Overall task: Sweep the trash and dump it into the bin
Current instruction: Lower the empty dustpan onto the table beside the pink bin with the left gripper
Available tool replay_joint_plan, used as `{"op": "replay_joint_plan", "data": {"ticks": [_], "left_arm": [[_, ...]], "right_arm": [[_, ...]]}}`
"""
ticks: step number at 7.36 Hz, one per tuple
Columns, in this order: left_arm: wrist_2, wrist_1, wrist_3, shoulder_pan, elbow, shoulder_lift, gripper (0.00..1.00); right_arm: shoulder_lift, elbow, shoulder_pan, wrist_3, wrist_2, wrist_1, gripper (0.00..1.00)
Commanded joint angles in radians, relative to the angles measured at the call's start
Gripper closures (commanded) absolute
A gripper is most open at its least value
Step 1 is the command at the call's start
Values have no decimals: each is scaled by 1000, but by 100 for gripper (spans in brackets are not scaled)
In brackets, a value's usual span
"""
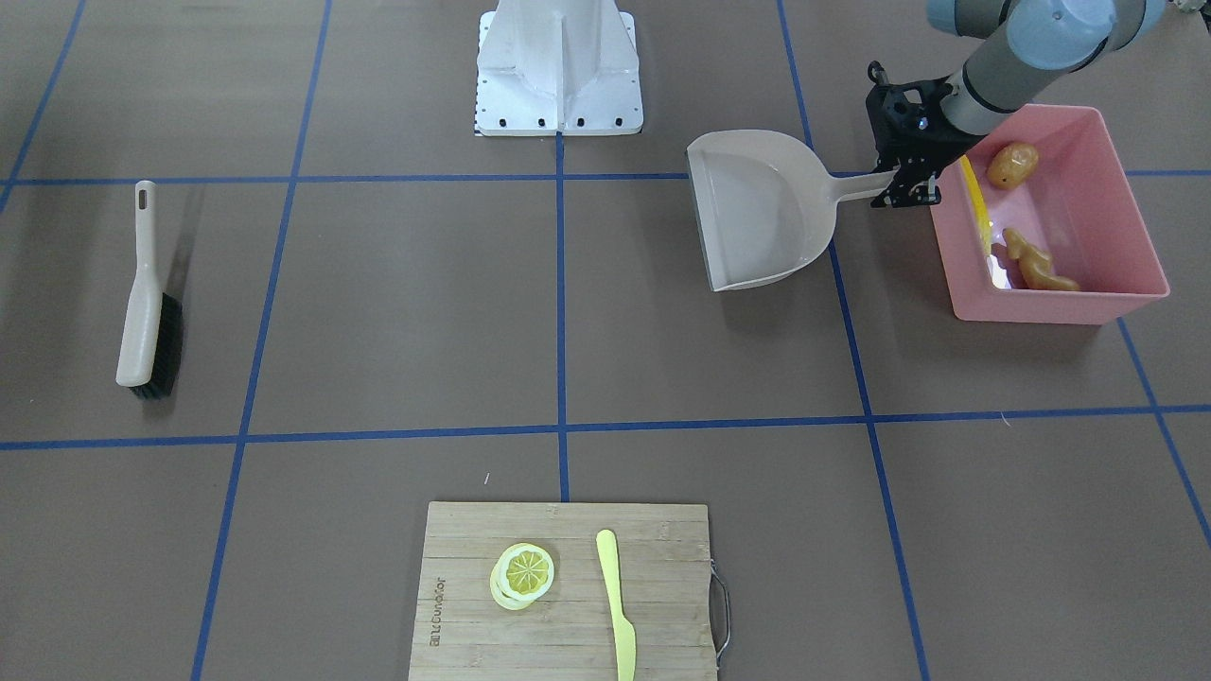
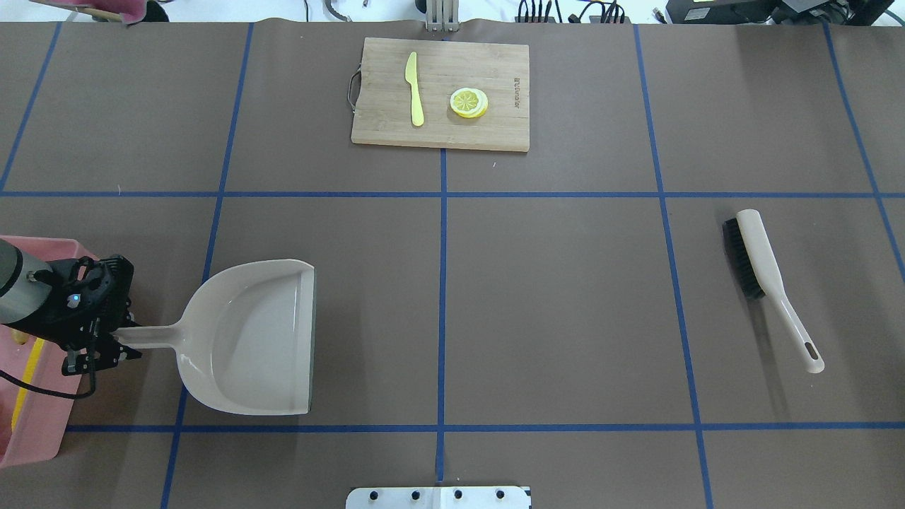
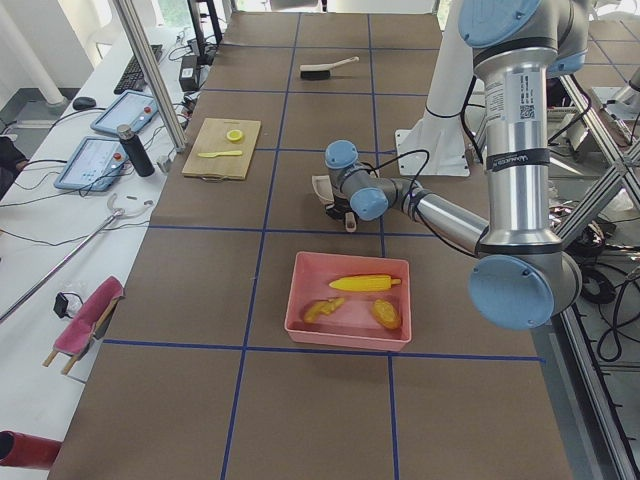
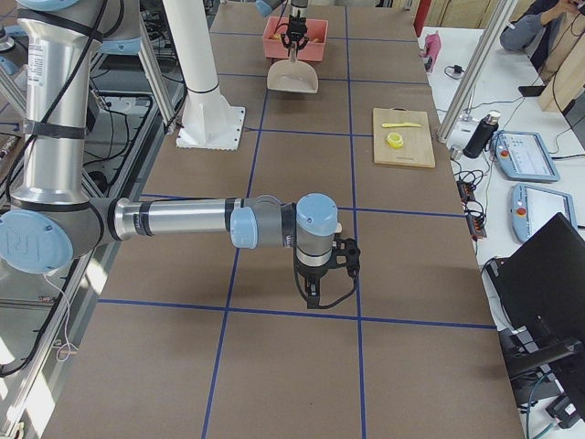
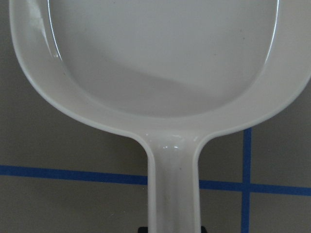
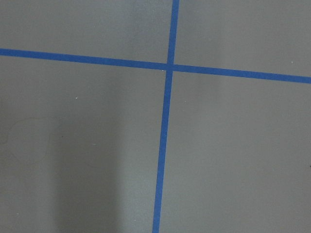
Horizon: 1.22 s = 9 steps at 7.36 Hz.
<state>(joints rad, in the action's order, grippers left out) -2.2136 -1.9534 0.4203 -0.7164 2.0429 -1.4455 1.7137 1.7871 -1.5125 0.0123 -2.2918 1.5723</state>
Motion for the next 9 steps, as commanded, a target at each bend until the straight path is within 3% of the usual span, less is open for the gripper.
{"op": "replay_joint_plan", "data": {"ticks": [1, 6, 8, 9], "left_arm": [[23, 11, 0, 6, -3, 7, 100], [32, 27, -1, 11, -7, 22, 100], [32, 27, -8, 15, -10, 20, 86], [32, 25, -8, 17, -10, 14, 67]], "right_arm": [[0, 0, 0, 0, 0, 0, 0], [0, 0, 0, 0, 0, 0, 0], [0, 0, 0, 0, 2, 0, 0], [1, -2, 0, 0, 2, 0, 0]]}}
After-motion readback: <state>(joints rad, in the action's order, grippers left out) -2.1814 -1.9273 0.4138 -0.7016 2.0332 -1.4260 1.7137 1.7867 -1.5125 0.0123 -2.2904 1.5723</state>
